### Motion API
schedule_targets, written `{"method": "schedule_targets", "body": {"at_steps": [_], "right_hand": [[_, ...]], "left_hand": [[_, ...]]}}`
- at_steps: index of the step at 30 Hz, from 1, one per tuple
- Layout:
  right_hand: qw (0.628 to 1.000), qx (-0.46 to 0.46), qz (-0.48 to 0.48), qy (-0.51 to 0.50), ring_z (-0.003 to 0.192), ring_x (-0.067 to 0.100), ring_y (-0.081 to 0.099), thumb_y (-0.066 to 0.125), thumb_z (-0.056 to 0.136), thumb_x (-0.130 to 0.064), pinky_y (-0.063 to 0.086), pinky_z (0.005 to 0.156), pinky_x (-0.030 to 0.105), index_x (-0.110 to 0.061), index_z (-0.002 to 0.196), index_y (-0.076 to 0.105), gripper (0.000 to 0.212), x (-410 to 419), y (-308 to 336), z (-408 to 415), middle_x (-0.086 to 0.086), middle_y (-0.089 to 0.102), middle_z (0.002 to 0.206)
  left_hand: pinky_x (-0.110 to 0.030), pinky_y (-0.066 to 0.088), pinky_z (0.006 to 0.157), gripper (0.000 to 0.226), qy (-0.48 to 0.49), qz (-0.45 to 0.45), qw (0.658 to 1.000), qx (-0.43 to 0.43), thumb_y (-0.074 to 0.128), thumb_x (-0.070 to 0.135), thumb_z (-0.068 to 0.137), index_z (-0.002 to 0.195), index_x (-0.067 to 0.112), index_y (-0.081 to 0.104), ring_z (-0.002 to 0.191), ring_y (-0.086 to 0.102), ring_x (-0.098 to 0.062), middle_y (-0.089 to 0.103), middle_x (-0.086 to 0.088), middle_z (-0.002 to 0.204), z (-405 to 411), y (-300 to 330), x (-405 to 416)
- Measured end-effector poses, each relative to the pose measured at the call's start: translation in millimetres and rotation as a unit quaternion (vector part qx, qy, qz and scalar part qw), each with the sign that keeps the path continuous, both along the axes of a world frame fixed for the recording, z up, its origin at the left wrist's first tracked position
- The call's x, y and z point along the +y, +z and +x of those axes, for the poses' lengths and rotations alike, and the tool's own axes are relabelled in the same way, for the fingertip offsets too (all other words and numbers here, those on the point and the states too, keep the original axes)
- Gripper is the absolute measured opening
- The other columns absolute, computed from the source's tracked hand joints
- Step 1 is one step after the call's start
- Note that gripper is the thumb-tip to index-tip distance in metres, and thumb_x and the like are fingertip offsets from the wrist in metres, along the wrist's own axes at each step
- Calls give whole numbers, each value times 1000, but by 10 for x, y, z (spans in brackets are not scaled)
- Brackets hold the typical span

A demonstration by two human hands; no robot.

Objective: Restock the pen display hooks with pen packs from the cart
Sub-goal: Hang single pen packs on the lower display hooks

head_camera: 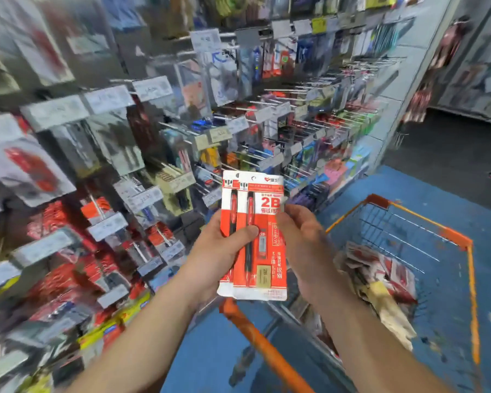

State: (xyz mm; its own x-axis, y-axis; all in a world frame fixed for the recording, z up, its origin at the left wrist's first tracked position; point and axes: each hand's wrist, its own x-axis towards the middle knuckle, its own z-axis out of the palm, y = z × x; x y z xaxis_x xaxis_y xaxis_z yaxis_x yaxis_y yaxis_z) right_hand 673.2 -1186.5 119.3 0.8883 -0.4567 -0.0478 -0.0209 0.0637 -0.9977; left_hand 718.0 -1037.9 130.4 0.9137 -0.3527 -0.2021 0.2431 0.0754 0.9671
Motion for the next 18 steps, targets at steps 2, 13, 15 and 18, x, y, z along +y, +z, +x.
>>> {"method": "schedule_targets", "body": {"at_steps": [2, 13, 15, 18], "right_hand": [[999, -14, -13, 40, 67, 12, 71, 63, 100, -31, 57, 63, 33, -24, 99, 65, 7, 373, 151, 0, -5, 76, 77], [974, -34, 89, 205, 76, 20, 72, 67, 97, -8, 57, 71, 34, -7, 104, 66, 7, 2773, 602, -118, 18, 77, 101], [965, -36, 101, 239, 81, 25, 72, 67, 97, -7, 57, 73, 38, -4, 112, 66, 15, 3148, 652, -146, 18, 77, 103], [952, -53, 93, 288, 81, 24, 73, 66, 97, -6, 57, 76, 39, -9, 106, 71, 11, 3626, 735, -172, 13, 79, 96]], "left_hand": [[-45, 63, 83, 33, 10, 2, 1000, -7, 70, 8, 94, 124, 14, 59, 92, 78, -30, 79, -11, 105, -136, 93, 447], [-51, 59, 94, 34, 161, -2, 986, -40, 68, 4, 96, 126, 15, 58, 101, 75, -35, 78, -13, 111, -1080, 369, 2853], [-51, 59, 94, 37, 188, -9, 981, -45, 68, 3, 96, 129, 17, 56, 102, 75, -35, 78, -13, 111, -1207, 397, 3190], [-46, 59, 93, 58, 227, -23, 971, -75, 67, -1, 95, 135, 38, 50, 105, 74, -28, 77, -7, 115, -1367, 443, 3620]]}}
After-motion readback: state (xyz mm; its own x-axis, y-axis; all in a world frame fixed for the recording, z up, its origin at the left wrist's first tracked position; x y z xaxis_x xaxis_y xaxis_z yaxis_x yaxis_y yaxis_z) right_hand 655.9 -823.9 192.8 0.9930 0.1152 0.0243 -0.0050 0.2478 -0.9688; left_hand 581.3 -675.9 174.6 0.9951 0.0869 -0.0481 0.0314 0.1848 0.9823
